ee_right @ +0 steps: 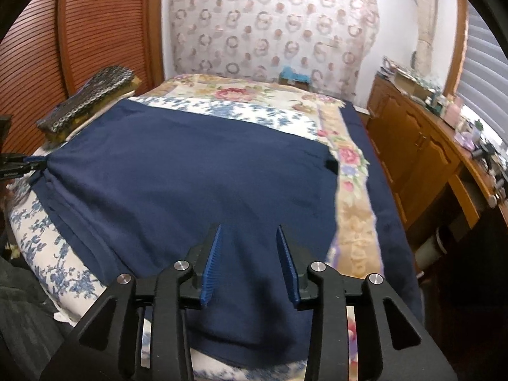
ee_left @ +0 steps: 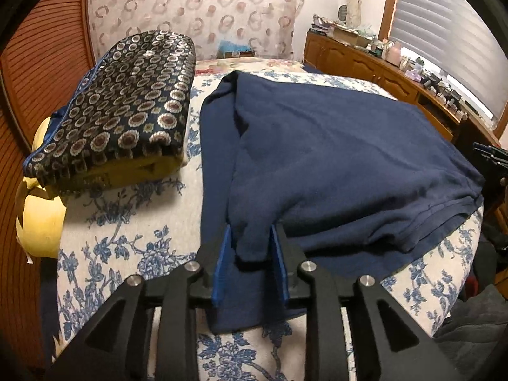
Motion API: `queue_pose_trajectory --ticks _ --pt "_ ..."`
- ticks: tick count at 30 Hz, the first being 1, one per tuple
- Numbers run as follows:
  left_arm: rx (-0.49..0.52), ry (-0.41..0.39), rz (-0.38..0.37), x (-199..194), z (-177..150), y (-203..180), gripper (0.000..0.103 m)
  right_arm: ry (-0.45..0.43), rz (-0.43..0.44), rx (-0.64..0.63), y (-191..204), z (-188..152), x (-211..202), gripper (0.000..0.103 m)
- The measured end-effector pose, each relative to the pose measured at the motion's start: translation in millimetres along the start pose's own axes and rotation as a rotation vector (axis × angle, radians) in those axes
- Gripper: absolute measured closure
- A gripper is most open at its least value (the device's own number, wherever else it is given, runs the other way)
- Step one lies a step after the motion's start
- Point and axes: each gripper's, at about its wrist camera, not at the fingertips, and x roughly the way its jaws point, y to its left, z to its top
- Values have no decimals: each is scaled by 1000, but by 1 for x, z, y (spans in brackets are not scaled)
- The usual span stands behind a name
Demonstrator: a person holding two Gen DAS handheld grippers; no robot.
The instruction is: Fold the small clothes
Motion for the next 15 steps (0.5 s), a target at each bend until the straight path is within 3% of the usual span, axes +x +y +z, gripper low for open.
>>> queue_pose_trajectory --ticks 13,15 --pt "-9 -21 16 0 -6 3 74 34 108 -74 60 7 63 64" --pt "-13 -24 24 1 -6 4 67 50 100 -89 64 7 69 63"
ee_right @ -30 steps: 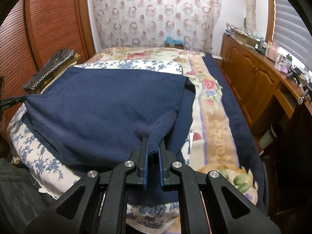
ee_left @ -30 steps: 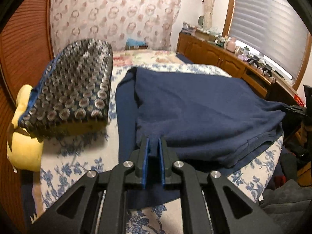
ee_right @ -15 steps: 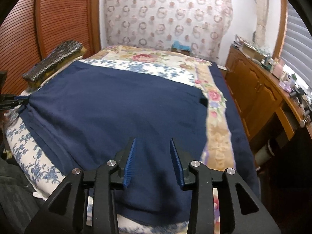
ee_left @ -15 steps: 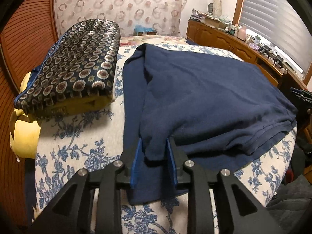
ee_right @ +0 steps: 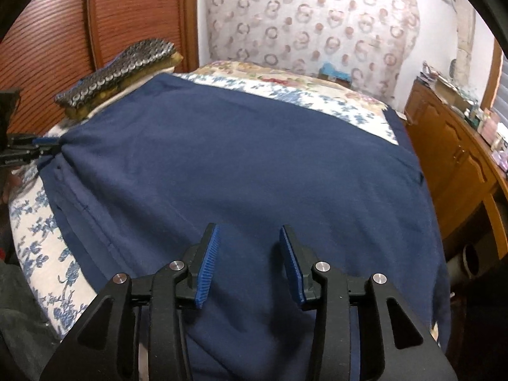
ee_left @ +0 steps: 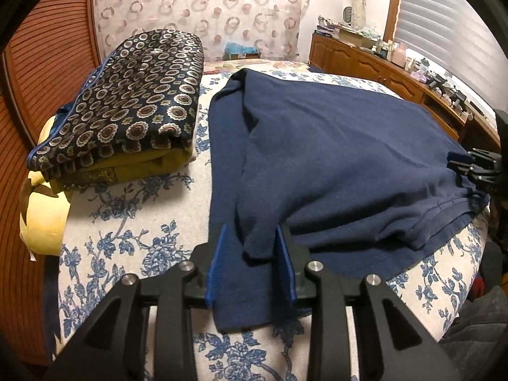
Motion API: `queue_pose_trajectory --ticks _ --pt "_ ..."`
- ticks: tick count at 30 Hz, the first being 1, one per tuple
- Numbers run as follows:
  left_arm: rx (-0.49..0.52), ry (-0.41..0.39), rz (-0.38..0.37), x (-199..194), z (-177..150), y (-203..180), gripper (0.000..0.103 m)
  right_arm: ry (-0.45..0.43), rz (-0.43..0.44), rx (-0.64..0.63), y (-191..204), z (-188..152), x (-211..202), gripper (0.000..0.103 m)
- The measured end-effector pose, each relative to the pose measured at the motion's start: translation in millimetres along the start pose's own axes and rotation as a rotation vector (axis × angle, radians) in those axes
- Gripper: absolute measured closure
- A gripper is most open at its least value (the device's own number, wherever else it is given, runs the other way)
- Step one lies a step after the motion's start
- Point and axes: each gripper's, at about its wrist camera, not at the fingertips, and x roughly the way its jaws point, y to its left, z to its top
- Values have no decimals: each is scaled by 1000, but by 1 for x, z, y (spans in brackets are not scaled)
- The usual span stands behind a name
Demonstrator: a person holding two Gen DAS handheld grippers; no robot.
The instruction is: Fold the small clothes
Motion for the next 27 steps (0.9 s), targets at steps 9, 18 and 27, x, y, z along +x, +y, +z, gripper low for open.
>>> queue_pose_trajectory --ticks 9,18,27 --pt "6 19 -20 2 4 4 66 -9 12 17 -3 -4 4 61" --pt "5 30 -11 7 10 8 58 -20 3 24 -2 -7 2 61" --pt "0 45 -6 10 12 13 51 -44 23 65 -9 -14 -1 61"
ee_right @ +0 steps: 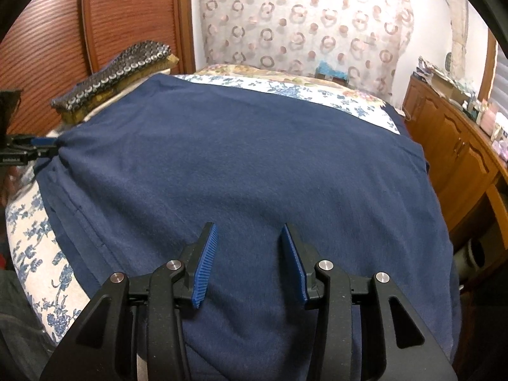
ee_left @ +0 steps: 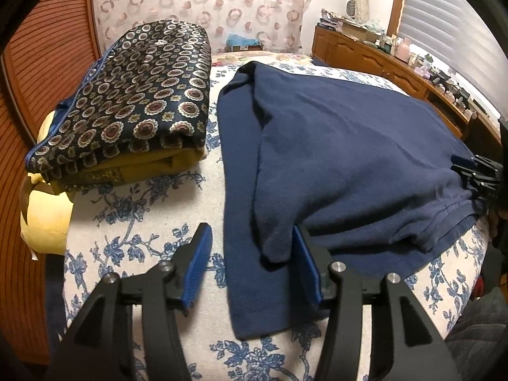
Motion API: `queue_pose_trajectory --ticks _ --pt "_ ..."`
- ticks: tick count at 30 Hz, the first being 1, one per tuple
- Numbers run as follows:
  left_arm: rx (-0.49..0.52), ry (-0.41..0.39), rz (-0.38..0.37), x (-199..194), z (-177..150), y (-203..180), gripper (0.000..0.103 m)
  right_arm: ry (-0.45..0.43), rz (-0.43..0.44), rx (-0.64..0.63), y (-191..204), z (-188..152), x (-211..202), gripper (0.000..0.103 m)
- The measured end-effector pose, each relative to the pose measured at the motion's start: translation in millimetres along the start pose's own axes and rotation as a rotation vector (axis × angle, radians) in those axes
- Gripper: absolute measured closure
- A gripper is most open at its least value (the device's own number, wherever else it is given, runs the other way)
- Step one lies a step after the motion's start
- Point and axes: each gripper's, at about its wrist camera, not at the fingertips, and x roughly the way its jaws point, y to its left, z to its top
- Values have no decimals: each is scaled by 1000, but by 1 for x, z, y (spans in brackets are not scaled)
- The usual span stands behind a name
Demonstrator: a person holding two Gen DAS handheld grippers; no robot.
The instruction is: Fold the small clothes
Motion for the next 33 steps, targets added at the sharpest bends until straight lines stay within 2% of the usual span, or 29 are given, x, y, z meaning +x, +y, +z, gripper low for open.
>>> queue_pose_trajectory --ticks 5,8,10,15,17,20,24,33 --pt "-4 -7 2 0 0 0 51 -2 -1 0 0 1 0 61" --pt "28 -9 -29 0 -1 -5 52 -2 -2 -1 -1 1 -1 61" --pt "44 -11 -43 -1 -2 -8 60 -2 -2 0 -1 0 0 61" --pt "52 -16 -94 -2 -2 -11 89 -3 -2 0 -2 0 -1 61" --pt "53 -33 -94 -5 -1 -14 94 -2 -1 0 -1 0 0 61" --pt "37 -103 -129 -17 3 -17 95 -3 -2 0 -1 0 0 61" --pt "19 -175 -134 -34 15 -21 96 -3 -1 -1 -1 0 0 61" --pt "36 -266 -194 -56 36 -39 96 -4 -1 0 -1 -1 0 61"
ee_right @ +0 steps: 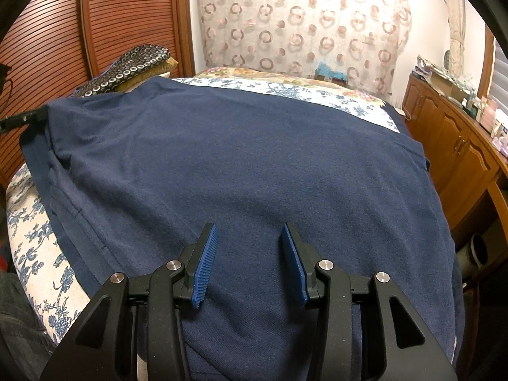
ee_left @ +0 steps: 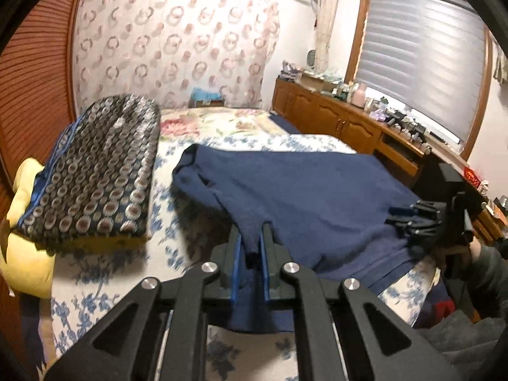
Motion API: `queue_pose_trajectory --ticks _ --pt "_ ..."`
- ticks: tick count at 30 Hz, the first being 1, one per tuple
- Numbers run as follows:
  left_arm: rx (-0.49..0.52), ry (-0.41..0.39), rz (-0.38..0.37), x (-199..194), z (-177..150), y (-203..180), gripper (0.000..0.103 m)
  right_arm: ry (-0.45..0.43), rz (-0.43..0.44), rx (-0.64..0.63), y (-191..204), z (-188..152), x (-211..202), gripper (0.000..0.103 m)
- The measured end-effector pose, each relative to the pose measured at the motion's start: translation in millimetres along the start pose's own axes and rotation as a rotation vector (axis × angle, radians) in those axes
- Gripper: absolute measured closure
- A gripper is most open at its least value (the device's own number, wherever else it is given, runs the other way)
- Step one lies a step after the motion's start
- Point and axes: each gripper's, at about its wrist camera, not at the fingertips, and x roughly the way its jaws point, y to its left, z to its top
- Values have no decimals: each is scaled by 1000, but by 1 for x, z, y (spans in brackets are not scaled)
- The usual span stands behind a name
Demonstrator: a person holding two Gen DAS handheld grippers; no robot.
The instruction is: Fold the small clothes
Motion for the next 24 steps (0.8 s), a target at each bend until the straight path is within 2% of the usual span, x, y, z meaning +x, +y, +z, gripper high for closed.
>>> queue_pose_trajectory --ticks 19,24 --pt "97 -82 -91 10 44 -61 96 1 15 9 -4 3 -3 60" --pt "117 -96 -139 15 60 -78 97 -6 58 58 -11 4 -14 50"
